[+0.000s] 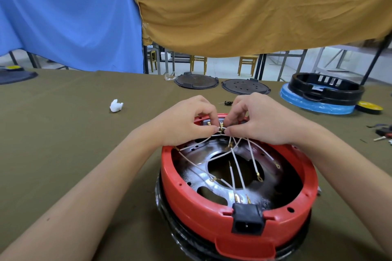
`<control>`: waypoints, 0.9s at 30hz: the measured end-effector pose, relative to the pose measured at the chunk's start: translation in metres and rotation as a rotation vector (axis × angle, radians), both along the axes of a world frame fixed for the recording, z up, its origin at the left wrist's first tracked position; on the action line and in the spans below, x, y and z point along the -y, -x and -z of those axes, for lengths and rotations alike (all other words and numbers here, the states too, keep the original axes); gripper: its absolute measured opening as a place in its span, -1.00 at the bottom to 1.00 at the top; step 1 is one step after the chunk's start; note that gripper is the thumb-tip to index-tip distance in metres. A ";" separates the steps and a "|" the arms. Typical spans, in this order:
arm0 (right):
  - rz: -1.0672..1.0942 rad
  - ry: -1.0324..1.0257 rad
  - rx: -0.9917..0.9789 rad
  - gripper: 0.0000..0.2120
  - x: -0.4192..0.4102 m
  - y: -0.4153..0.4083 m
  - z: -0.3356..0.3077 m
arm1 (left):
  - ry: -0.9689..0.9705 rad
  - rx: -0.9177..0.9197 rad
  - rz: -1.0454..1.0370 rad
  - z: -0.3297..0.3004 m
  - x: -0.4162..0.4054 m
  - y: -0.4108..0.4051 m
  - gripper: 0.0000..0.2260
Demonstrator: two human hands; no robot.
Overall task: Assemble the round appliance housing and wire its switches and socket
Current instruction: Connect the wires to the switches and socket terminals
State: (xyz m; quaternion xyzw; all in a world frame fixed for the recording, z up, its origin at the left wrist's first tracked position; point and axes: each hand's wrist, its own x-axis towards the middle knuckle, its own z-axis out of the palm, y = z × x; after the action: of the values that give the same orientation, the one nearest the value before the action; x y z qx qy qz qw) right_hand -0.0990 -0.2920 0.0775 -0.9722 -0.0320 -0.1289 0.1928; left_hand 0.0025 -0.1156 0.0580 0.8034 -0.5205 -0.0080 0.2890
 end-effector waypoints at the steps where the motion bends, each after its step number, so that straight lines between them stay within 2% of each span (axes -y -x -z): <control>1: 0.000 0.000 0.003 -0.98 0.000 0.000 0.000 | 0.000 0.001 0.001 0.000 0.000 0.000 -0.98; 27: 0.040 0.041 0.042 -0.95 0.002 -0.003 0.003 | -0.016 0.015 -0.024 0.000 0.000 0.000 -0.96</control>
State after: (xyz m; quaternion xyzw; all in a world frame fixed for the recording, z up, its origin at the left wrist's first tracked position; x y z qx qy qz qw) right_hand -0.0959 -0.2936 0.0744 -0.9734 -0.0195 -0.1525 0.1698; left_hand 0.0023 -0.1158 0.0577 0.8119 -0.5129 -0.0029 0.2787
